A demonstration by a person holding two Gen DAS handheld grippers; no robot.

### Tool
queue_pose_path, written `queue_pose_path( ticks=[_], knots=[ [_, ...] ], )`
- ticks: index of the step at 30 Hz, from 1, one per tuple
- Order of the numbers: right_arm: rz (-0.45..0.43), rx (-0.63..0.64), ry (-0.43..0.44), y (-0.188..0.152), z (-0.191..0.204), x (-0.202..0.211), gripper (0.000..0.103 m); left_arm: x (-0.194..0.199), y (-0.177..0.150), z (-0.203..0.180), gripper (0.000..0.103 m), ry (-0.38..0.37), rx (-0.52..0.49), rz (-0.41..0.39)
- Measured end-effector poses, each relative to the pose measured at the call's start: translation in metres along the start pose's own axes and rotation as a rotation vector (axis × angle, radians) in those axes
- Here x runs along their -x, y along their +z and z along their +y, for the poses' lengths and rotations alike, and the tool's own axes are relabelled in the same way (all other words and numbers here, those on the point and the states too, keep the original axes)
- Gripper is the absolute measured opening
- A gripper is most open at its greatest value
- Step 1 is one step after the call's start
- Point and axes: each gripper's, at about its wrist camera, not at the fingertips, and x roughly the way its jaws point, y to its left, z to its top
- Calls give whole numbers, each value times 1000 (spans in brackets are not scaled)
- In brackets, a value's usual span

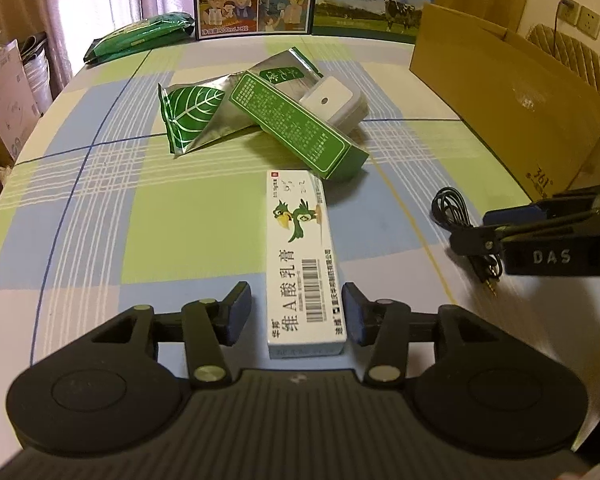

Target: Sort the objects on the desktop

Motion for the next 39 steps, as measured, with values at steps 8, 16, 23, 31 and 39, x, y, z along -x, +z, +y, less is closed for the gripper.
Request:
queue_pose_path(
  ticks=[8,16,23,31,39],
  knots=[
    [2,46,-5,1,6,-10,29,-9,8,-3,45,-14,6,-10],
    [4,42,-25,1,7,-11,11,-20,17,-8,44,0,-27,-9],
    [2,10,-13,2,4,-10,11,-24,18,-9,35,19,-50,0],
    [-31,-18,-8,4,2,-2,11,-17,18,-11,33,24,-67,-11],
    [-56,-29,-20,6,1,2,11,-4,12,-11,33,2,-51,-20]
  ],
)
